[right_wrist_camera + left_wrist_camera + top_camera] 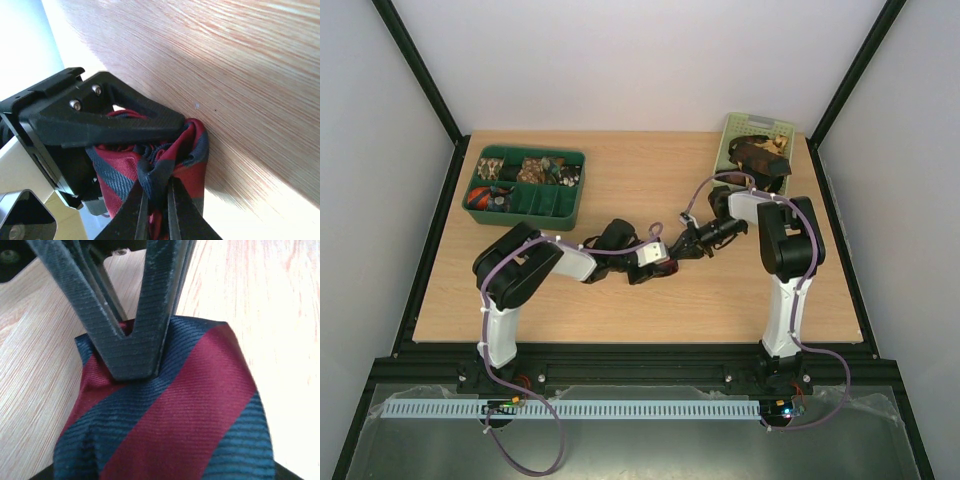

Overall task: Roll the ties
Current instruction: Pick up the tie from the center of the board.

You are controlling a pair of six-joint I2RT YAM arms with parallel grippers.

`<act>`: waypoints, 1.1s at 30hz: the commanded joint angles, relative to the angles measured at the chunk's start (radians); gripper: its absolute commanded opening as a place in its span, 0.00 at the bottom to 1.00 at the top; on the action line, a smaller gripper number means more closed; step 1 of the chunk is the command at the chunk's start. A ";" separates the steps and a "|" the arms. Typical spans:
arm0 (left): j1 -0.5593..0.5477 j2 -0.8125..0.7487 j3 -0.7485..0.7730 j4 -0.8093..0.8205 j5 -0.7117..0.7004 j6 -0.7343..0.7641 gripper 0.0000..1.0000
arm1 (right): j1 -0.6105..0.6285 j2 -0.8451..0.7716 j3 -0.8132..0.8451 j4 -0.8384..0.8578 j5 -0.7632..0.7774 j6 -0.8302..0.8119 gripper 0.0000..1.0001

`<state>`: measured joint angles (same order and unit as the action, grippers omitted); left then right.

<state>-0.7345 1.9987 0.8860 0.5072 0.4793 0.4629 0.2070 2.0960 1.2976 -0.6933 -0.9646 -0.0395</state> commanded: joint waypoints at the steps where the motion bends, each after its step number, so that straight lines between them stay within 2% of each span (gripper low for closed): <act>1: 0.017 0.067 -0.030 -0.174 0.005 -0.038 0.55 | 0.025 0.004 -0.034 -0.005 0.098 -0.025 0.01; 6: 0.049 0.001 -0.048 -0.102 0.108 -0.084 0.84 | 0.025 -0.004 -0.042 0.026 0.099 -0.026 0.01; 9: 0.048 -0.007 -0.037 -0.098 0.120 -0.086 0.98 | 0.025 -0.008 -0.042 0.032 0.098 -0.041 0.01; 19: 0.020 0.099 0.048 -0.125 0.220 -0.067 0.99 | 0.025 -0.019 -0.052 0.083 0.100 -0.029 0.01; 21: 0.009 0.125 0.065 -0.128 0.205 -0.064 0.98 | 0.025 -0.016 -0.049 0.087 0.096 -0.023 0.01; 24: 0.006 0.159 0.097 -0.143 0.134 -0.091 0.87 | 0.026 -0.019 -0.044 0.076 0.091 -0.029 0.01; 25: 0.010 0.162 0.101 -0.145 0.114 -0.099 0.82 | 0.026 -0.022 -0.044 0.071 0.091 -0.033 0.01; 27: 0.018 0.155 0.094 -0.145 0.064 -0.100 0.63 | 0.025 -0.033 -0.048 0.055 0.094 -0.047 0.01; 30: 0.033 0.126 0.060 -0.139 0.044 -0.079 0.43 | 0.023 -0.043 -0.053 0.041 0.091 -0.058 0.01; 32: 0.039 0.105 0.044 -0.148 0.050 -0.066 0.39 | 0.023 -0.043 -0.055 0.038 0.089 -0.060 0.01; 33: 0.040 0.094 0.038 -0.151 0.052 -0.064 0.43 | 0.022 -0.044 -0.055 0.038 0.089 -0.059 0.01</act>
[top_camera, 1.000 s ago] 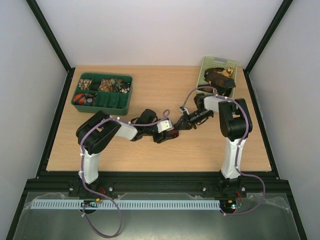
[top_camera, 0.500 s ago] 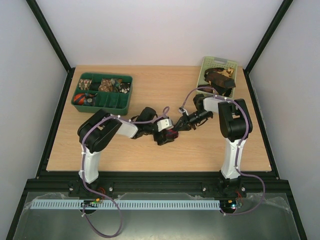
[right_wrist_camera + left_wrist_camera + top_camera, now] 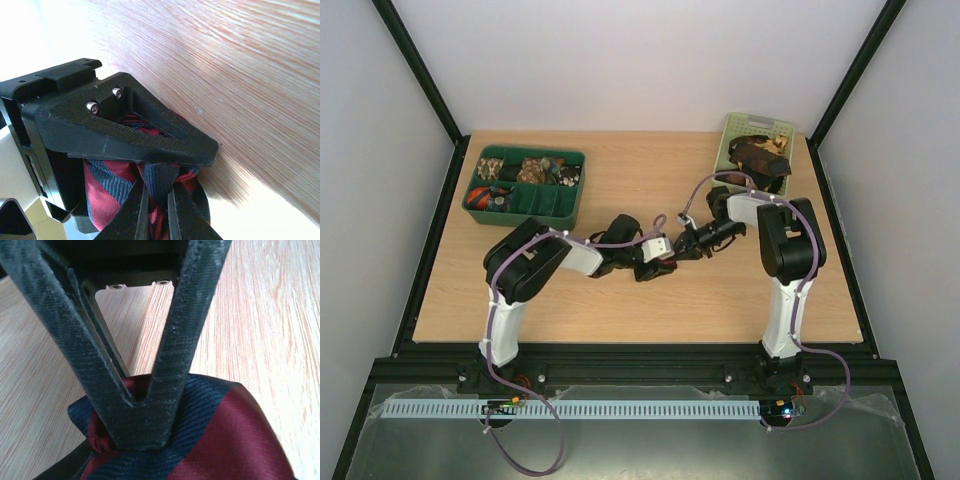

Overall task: Roll the ties
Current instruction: Pick up the tie from the center of the board.

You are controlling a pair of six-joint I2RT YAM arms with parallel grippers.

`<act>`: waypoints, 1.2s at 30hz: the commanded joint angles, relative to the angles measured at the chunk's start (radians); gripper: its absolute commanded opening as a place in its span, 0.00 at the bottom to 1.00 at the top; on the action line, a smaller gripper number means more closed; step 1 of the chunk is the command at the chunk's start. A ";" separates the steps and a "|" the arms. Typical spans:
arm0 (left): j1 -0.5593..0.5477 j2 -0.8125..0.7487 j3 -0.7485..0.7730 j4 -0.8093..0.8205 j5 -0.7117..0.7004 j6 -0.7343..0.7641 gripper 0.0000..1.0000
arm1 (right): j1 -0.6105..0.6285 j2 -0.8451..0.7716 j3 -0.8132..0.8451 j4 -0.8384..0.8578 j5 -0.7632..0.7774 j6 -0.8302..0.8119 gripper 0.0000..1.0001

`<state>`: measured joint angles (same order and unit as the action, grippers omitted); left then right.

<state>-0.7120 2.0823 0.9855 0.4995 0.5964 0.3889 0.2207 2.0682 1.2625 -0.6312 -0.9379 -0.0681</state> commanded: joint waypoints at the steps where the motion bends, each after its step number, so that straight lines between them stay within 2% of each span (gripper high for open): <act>1: 0.019 0.001 -0.066 -0.145 -0.059 0.008 0.57 | 0.009 -0.017 -0.020 -0.022 0.061 -0.030 0.01; 3: 0.027 -0.033 -0.077 -0.141 -0.042 -0.018 0.88 | 0.007 -0.022 -0.021 -0.017 0.061 -0.026 0.01; 4: 0.034 -0.055 -0.083 -0.138 -0.029 -0.039 0.98 | 0.007 -0.027 -0.021 -0.013 0.059 -0.024 0.01; 5: 0.043 -0.079 -0.085 -0.142 -0.016 -0.074 0.99 | 0.004 -0.034 -0.024 -0.009 0.055 -0.022 0.01; 14: 0.189 -0.286 -0.094 -0.346 0.072 -0.286 0.99 | -0.027 -0.078 -0.020 0.065 0.007 0.038 0.01; 18: 0.275 -0.322 -0.036 -0.493 0.108 -0.389 0.99 | -0.031 -0.100 -0.017 0.144 -0.026 0.114 0.01; 22: 0.330 -0.312 0.052 -0.579 0.113 -0.547 0.99 | -0.030 -0.119 -0.006 0.240 -0.064 0.225 0.01; 25: 0.369 -0.288 0.116 -0.602 0.201 -0.621 0.99 | -0.025 -0.124 0.018 0.284 -0.088 0.290 0.01; 28: 0.380 -0.250 0.183 -0.623 0.312 -0.649 0.99 | -0.010 -0.134 0.044 0.308 -0.108 0.333 0.01; 36: 0.368 -0.197 0.226 -0.582 0.434 -0.698 0.99 | 0.017 -0.198 0.050 0.421 -0.132 0.442 0.01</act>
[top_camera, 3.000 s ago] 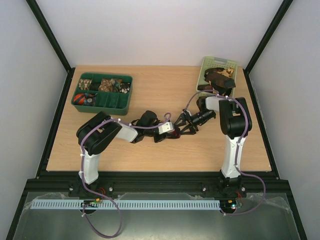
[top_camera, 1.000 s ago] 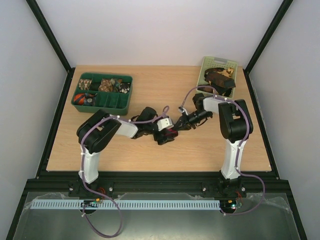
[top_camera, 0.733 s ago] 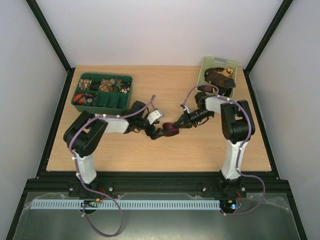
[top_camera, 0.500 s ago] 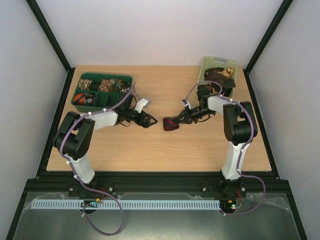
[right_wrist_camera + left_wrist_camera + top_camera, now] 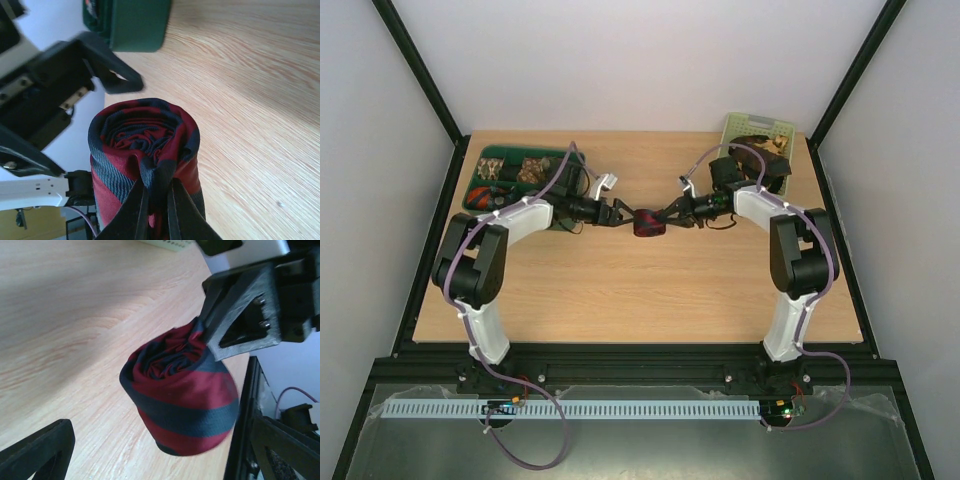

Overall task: Roll the ties
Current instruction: Pass from the right arm to the left

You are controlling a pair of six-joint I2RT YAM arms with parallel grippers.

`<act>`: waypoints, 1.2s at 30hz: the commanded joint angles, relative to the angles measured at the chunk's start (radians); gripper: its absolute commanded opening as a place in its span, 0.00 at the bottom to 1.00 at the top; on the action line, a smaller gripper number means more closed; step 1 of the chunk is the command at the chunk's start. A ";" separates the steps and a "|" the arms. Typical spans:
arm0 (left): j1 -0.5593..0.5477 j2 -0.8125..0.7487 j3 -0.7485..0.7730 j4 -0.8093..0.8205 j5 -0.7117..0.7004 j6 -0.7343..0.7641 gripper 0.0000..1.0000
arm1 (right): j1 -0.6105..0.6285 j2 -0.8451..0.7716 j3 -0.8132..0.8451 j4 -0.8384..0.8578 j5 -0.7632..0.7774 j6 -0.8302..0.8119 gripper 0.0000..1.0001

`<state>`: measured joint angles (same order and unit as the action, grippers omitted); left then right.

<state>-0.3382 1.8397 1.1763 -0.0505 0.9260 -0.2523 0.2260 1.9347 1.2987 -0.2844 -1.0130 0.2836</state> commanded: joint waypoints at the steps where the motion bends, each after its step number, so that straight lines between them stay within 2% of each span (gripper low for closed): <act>1: -0.006 0.054 0.047 -0.032 0.106 -0.071 0.99 | 0.013 -0.069 0.018 0.084 -0.059 0.102 0.01; 6: -0.008 0.078 0.075 0.015 0.131 -0.144 0.99 | 0.025 -0.072 0.033 0.127 -0.072 0.154 0.01; 10: -0.012 0.109 0.090 0.067 0.214 -0.207 0.99 | 0.036 -0.064 0.047 0.144 -0.068 0.171 0.02; 14: -0.031 0.135 0.112 0.063 0.276 -0.200 0.99 | 0.045 -0.052 0.056 0.171 -0.063 0.193 0.01; 28: -0.044 0.153 0.130 0.103 0.305 -0.254 0.94 | 0.078 -0.061 0.031 0.235 -0.066 0.252 0.01; 36: -0.022 0.150 0.134 0.135 0.315 -0.319 0.91 | 0.087 -0.113 -0.048 0.307 -0.046 0.308 0.02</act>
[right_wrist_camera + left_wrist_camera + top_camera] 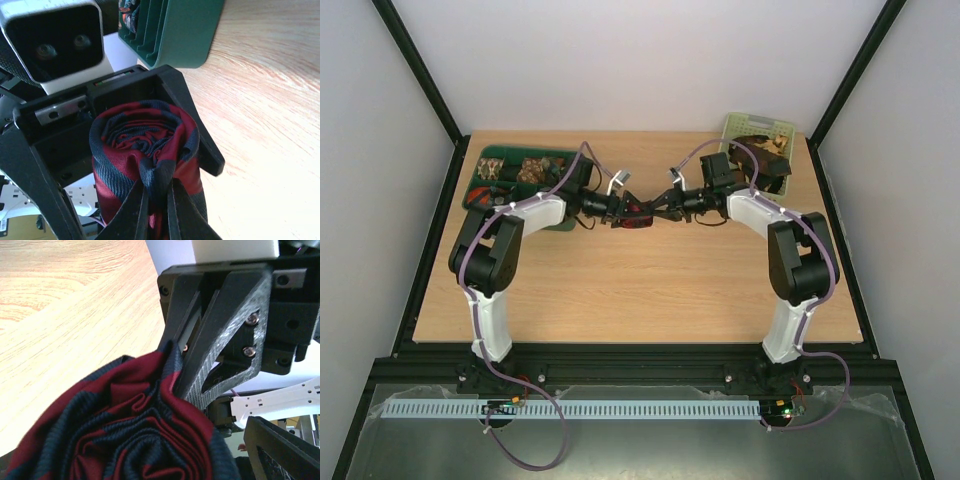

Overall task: Roll the ties
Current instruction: Pass from the right arm to the left

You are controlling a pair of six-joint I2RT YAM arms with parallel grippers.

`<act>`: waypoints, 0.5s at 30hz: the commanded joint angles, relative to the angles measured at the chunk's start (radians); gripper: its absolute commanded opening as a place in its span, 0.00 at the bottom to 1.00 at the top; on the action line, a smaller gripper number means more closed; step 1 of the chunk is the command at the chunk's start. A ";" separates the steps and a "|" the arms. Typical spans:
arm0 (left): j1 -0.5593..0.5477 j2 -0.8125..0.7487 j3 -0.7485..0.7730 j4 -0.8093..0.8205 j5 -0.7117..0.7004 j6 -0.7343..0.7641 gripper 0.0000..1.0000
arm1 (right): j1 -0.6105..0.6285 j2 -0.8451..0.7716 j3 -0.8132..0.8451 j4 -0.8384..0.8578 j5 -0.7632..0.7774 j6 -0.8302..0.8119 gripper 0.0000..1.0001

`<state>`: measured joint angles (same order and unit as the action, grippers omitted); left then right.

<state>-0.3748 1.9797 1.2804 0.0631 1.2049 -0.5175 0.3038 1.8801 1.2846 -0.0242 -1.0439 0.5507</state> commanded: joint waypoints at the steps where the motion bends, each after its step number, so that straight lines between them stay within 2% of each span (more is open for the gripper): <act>1: 0.016 0.010 0.032 0.020 0.042 -0.058 0.90 | 0.009 -0.061 -0.037 0.049 -0.013 0.040 0.01; 5: 0.018 0.006 0.042 -0.029 0.067 -0.024 0.85 | 0.009 -0.068 -0.039 0.051 -0.007 0.039 0.01; 11: 0.019 0.008 0.058 -0.078 0.103 0.017 0.70 | 0.009 -0.064 -0.041 0.062 -0.005 0.050 0.02; 15: 0.019 0.013 0.068 -0.097 0.109 0.030 0.64 | 0.010 -0.064 -0.044 0.083 -0.003 0.069 0.01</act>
<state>-0.3550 1.9816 1.3125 0.0078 1.2537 -0.5026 0.3080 1.8465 1.2514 0.0296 -1.0424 0.5964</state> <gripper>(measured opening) 0.659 0.052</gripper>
